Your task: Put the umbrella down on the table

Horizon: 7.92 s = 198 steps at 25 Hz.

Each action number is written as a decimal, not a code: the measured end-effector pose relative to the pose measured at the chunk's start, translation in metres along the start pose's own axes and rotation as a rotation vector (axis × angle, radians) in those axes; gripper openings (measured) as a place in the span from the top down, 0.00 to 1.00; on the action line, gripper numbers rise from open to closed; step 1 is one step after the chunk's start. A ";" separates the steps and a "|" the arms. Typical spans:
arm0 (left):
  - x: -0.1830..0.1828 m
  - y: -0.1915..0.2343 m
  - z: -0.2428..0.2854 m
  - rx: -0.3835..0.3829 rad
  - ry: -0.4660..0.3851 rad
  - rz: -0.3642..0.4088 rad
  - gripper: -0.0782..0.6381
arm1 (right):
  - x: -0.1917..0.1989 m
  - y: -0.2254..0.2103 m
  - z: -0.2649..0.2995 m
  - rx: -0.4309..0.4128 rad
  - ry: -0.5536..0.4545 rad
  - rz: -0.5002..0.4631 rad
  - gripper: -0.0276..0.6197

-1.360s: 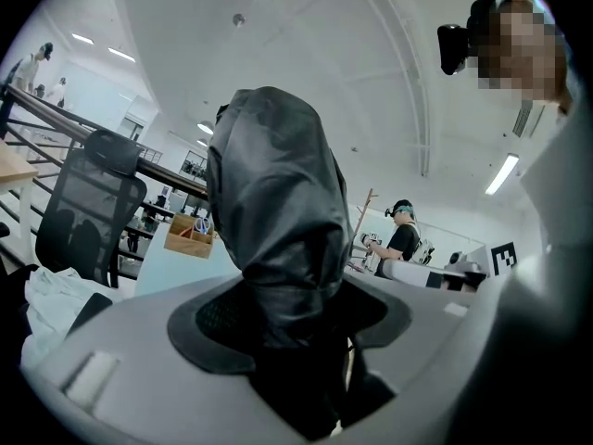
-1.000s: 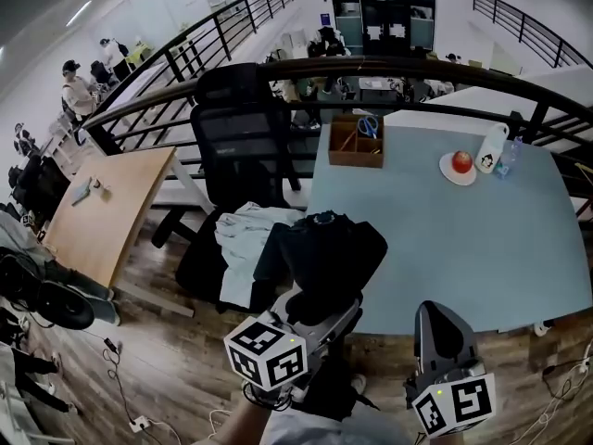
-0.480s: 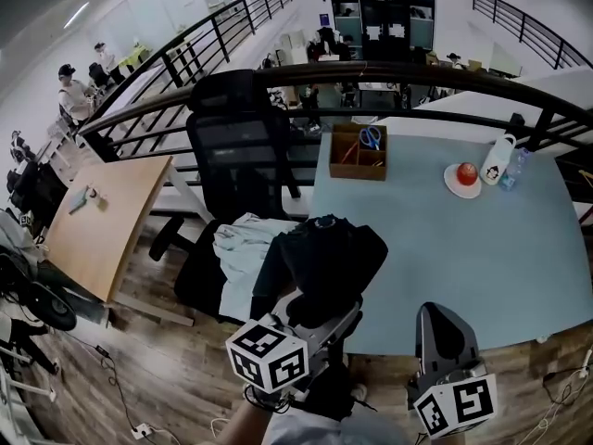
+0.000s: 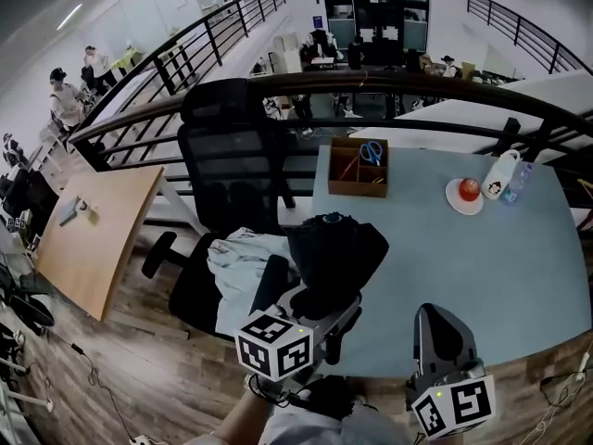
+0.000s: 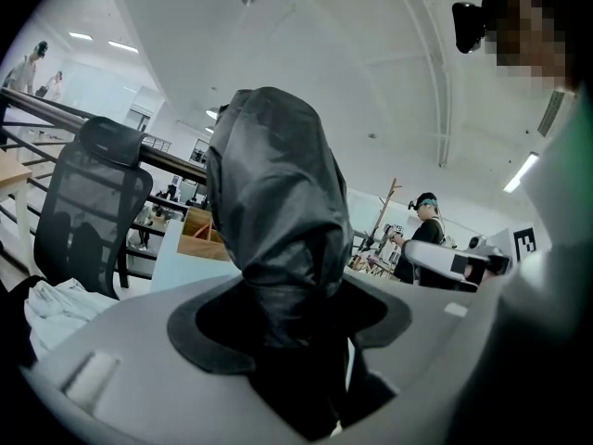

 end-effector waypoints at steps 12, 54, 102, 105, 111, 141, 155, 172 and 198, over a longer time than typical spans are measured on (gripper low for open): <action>-0.008 0.065 0.053 0.022 0.128 -0.047 0.51 | -0.001 -0.010 0.045 0.086 0.030 0.025 0.96; 0.063 0.163 0.214 -0.270 0.619 -0.367 0.50 | -0.002 -0.095 0.135 -0.109 0.169 0.022 0.96; -0.060 0.078 0.051 -0.223 -0.149 0.132 0.88 | -0.009 0.005 0.106 -0.052 0.087 -0.025 0.96; -0.055 0.071 0.037 -0.213 -0.167 0.136 0.88 | -0.005 0.013 0.101 -0.040 0.082 -0.023 0.96; -0.048 0.057 0.015 -0.178 -0.183 0.133 0.88 | -0.002 0.025 0.088 -0.031 0.075 -0.025 0.96; -0.028 -0.080 0.007 -0.343 -0.248 0.215 0.88 | -0.001 -0.045 -0.010 -0.172 0.010 -0.080 0.96; -0.013 -0.132 0.007 -0.355 -0.260 0.236 0.88 | 0.007 -0.058 -0.051 -0.199 -0.016 -0.083 0.96; -0.022 -0.120 -0.023 -0.308 -0.273 0.267 0.88 | -0.013 -0.024 -0.042 -0.158 -0.058 -0.095 0.96; -0.018 -0.090 -0.038 -0.274 -0.275 0.247 0.88 | -0.013 0.007 -0.024 -0.137 -0.044 -0.111 0.96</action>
Point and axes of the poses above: the fingertips, and each gripper's own axes: z forward along the fingers, y to its left, x out of its underside, the point moved 5 cm from there along -z, backward along the fingers, and after that the axes turned 11 degrees about y, right-handed, at the moved point
